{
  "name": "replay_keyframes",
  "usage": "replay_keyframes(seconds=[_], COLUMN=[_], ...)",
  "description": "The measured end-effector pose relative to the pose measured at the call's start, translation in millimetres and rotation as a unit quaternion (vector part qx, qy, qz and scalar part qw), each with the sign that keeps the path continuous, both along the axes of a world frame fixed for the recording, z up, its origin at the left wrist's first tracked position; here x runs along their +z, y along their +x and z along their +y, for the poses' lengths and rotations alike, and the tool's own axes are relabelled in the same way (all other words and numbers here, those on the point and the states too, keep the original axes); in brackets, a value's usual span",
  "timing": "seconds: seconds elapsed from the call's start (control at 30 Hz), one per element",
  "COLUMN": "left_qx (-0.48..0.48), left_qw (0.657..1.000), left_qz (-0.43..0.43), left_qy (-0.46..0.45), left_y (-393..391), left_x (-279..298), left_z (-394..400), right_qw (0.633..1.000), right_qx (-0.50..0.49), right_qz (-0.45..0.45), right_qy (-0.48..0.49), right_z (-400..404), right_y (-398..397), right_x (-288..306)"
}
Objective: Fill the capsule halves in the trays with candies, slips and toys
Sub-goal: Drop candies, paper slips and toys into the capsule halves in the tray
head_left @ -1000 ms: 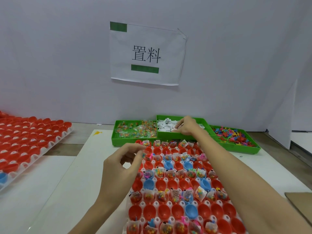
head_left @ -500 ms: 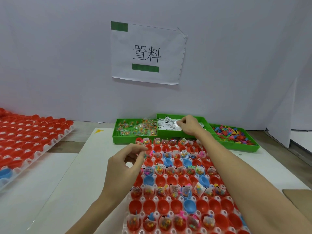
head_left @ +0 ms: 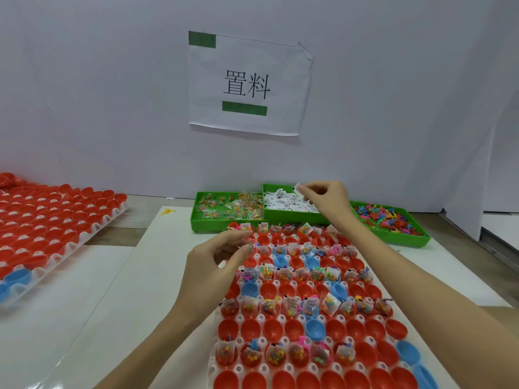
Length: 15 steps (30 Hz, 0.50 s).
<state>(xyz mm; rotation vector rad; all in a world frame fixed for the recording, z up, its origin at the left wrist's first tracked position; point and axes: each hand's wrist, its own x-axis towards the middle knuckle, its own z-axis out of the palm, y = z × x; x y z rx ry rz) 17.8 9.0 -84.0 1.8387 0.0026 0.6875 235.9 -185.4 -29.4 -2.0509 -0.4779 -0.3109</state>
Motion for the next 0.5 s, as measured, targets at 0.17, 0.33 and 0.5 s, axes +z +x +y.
replay_keyframes(seconds=[0.17, 0.33, 0.5], left_qx=[-0.045, -0.119, -0.146], left_qw=[0.999, 0.992, 0.989], left_qz=[0.005, 0.005, 0.001], left_qy=[-0.03, -0.037, 0.001], left_y=[-3, -8, -10], left_x=[4, 8, 6], left_z=[-5, -13, -20], right_qw=[0.991, 0.982, 0.986], right_qx=[0.128, 0.178, 0.157], right_qz=[0.042, 0.027, -0.022], right_qy=[-0.013, -0.049, -0.061], right_z=[-19, -33, -35], right_y=[-75, -142, -169], right_x=[6, -7, -20])
